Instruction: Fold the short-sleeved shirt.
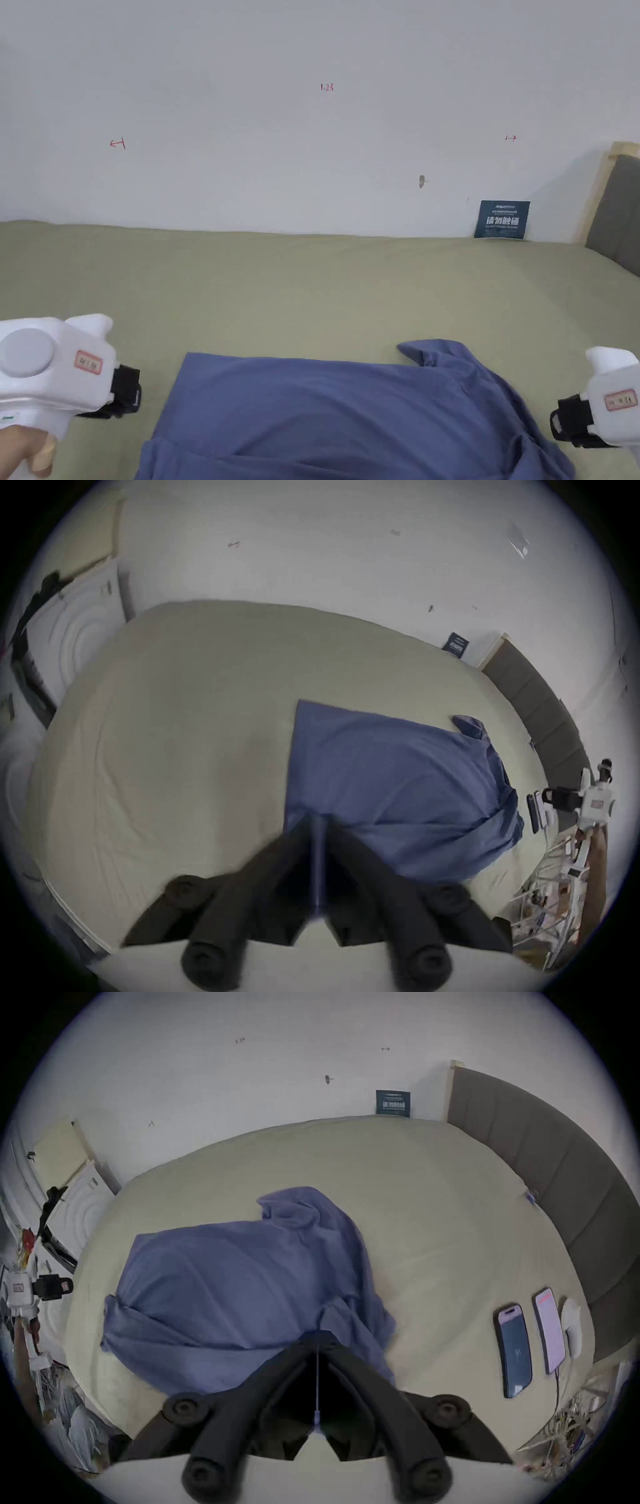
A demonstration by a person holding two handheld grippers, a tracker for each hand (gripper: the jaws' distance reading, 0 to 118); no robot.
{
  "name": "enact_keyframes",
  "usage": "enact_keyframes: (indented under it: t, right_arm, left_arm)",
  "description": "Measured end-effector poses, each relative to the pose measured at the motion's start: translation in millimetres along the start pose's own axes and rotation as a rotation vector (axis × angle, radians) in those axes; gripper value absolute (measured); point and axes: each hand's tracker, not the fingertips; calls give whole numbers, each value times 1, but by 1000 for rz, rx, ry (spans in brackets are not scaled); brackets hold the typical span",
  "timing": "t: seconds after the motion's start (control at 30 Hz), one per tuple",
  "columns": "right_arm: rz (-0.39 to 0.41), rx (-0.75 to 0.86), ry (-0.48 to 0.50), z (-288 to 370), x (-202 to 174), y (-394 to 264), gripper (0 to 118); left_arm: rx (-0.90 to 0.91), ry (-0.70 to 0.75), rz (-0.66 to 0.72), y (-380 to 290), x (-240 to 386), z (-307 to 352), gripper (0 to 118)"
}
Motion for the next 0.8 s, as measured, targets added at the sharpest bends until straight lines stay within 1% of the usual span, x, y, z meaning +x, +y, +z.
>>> enact_keyframes:
  t: [0.03, 0.1, 0.23, 0.3, 0.33, 0.4, 0.43, 0.53, 0.6, 0.67, 0.7, 0.73, 0.77, 0.8]
  right_arm:
    - [2, 5, -8, -4, -5, 5, 0]
    - [9, 5, -2, -14, -7, 13, 0]
    - [1, 10, 1, -38, -8, 28, 0]
    - [10, 4, 1, -48, -7, 34, 0]
    - [17, 3, 0, -52, -7, 37, 0]
    - [31, -4, 4, -62, 0, 42, 0]
    - [36, -8, 4, -65, 1, 45, 0]
    - [58, -16, -2, -74, 10, 49, 0]
    - [64, -18, -12, -78, 14, 52, 0]
    - [67, -18, -22, -85, 22, 57, 0]
    - [65, -11, -33, -88, 23, 60, 0]
    - [64, 1, -40, -91, 25, 64, 0]
    - [60, 12, -38, -94, 29, 69, 0]
    - [58, 22, -33, -98, 31, 74, 0]
  left_arm:
    - [16, 16, -28, 6, 6, -6, 0]
    - [-6, 2, -55, 20, 13, -25, 0]
    - [-52, 11, -35, 62, 16, -83, 0]
    - [-56, 23, -13, 82, 13, -115, 0]
    - [-66, 24, -2, 95, 12, -131, 9]
    - [-88, 89, 37, 110, 11, -163, 77]
    - [-102, 111, 38, 116, 10, -179, 94]
    - [-101, 102, 33, 126, 11, -212, 93]
    - [-141, 102, 45, 125, 14, -228, 93]
    - [-211, 105, 16, 120, 19, -243, 92]
    - [-236, 132, -2, 117, 21, -248, 91]
    - [-240, 167, -29, 115, 23, -252, 91]
    - [-184, 162, -54, 113, 25, -249, 91]
    - [-160, 166, -48, 110, 27, -245, 90]
